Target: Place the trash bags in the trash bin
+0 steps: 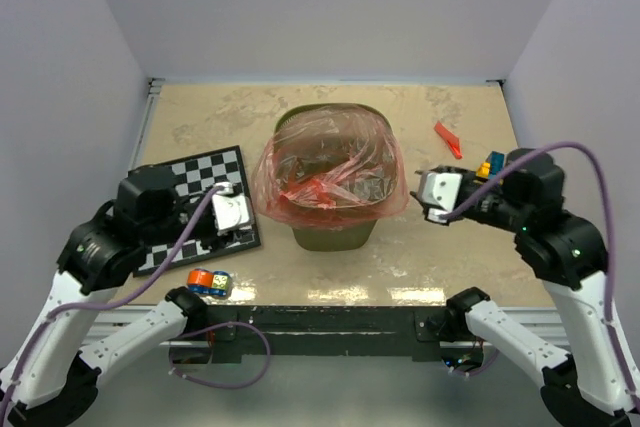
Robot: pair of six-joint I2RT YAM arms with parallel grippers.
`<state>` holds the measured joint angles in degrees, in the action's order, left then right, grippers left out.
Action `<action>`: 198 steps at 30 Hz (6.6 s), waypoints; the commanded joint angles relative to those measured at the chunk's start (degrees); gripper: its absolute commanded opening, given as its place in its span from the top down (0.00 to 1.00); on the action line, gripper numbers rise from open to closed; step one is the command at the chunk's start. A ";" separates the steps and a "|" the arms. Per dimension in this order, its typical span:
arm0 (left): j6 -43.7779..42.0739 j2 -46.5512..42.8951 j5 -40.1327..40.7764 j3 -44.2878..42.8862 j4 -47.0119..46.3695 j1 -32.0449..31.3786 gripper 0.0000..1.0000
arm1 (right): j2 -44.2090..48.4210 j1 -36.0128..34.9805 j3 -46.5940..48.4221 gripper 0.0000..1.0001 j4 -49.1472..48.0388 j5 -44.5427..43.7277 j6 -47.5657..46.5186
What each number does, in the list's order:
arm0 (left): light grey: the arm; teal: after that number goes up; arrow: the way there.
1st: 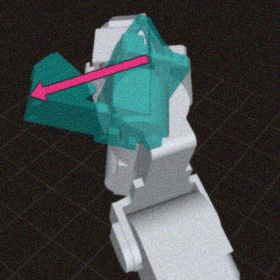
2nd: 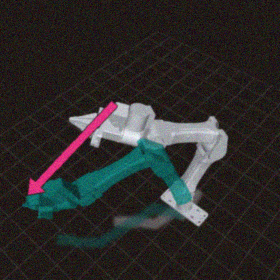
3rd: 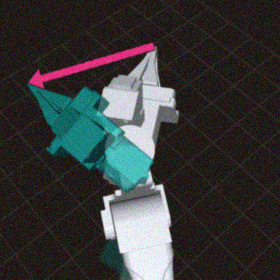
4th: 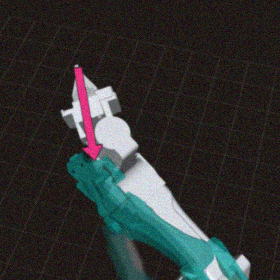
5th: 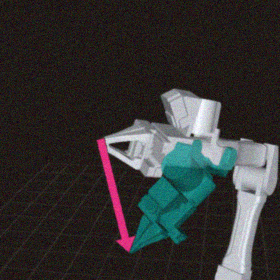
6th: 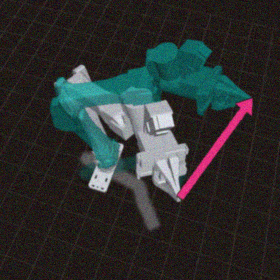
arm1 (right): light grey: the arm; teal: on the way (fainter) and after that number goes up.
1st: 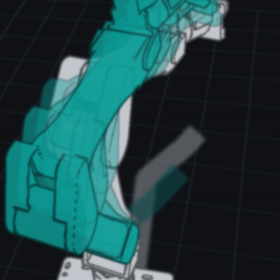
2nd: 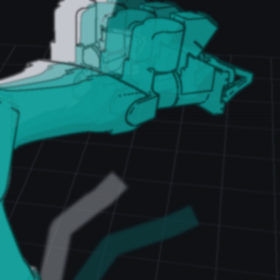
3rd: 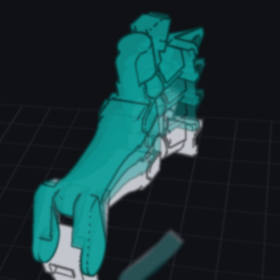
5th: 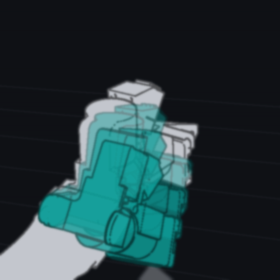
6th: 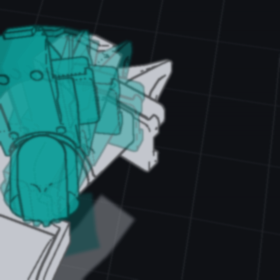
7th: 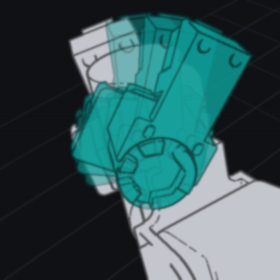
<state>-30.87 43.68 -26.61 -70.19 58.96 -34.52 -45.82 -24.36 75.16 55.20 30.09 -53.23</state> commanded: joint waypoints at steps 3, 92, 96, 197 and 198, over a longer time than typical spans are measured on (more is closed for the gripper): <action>11.69 0.61 11.23 -5.22 -4.00 1.20 0.40 | -5.48 0.10 7.99 0.42 -17.19 -9.69 28.56; 43.54 29.00 0.23 15.54 -71.62 20.11 1.00 | -42.06 9.59 7.81 1.00 -36.82 1.29 40.22; 40.54 31.37 1.39 13.50 -72.67 20.11 0.93 | -45.57 9.59 10.18 1.00 -38.15 1.29 42.15; 36.94 40.08 12.55 33.11 -73.91 18.79 1.00 | -46.11 10.56 -16.36 1.00 -44.66 -15.32 42.87; 37.02 39.99 12.98 33.02 -73.64 18.79 1.00 | -45.94 10.56 -16.18 1.00 -44.39 -15.76 42.69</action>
<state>8.29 82.85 -17.45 -36.27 -17.17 -16.88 -92.58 -14.63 59.57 8.67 22.76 -6.31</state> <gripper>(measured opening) 0.013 0.006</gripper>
